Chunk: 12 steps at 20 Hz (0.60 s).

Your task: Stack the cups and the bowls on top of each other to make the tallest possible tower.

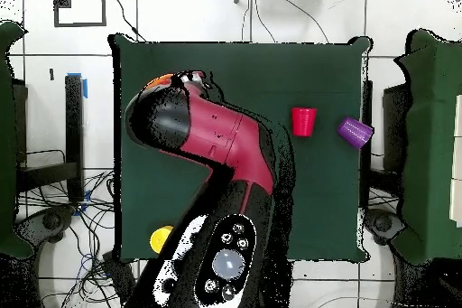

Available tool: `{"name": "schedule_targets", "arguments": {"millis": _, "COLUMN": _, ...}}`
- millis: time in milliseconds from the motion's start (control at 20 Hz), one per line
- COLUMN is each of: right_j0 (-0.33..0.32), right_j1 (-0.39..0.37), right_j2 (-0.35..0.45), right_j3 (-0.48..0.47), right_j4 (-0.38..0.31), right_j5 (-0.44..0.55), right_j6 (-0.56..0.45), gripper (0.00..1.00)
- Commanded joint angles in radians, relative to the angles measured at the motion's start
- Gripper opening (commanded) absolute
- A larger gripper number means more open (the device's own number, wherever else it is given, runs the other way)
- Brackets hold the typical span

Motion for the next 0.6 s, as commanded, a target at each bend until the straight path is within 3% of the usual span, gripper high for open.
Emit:
{"name": "schedule_targets", "arguments": {"millis": 50, "right_j0": -0.056, "right_j1": -0.036, "right_j2": 0.096, "right_j3": -0.011, "right_j4": -0.092, "right_j5": 0.135, "right_j6": -0.108, "gripper": 1.0}}
{"name": "schedule_targets", "arguments": {"millis": 600, "right_j0": -0.004, "right_j1": -0.034, "right_j2": 0.099, "right_j3": 0.129, "right_j4": -0.091, "right_j5": -0.046, "right_j6": 0.016, "gripper": 1.0}}
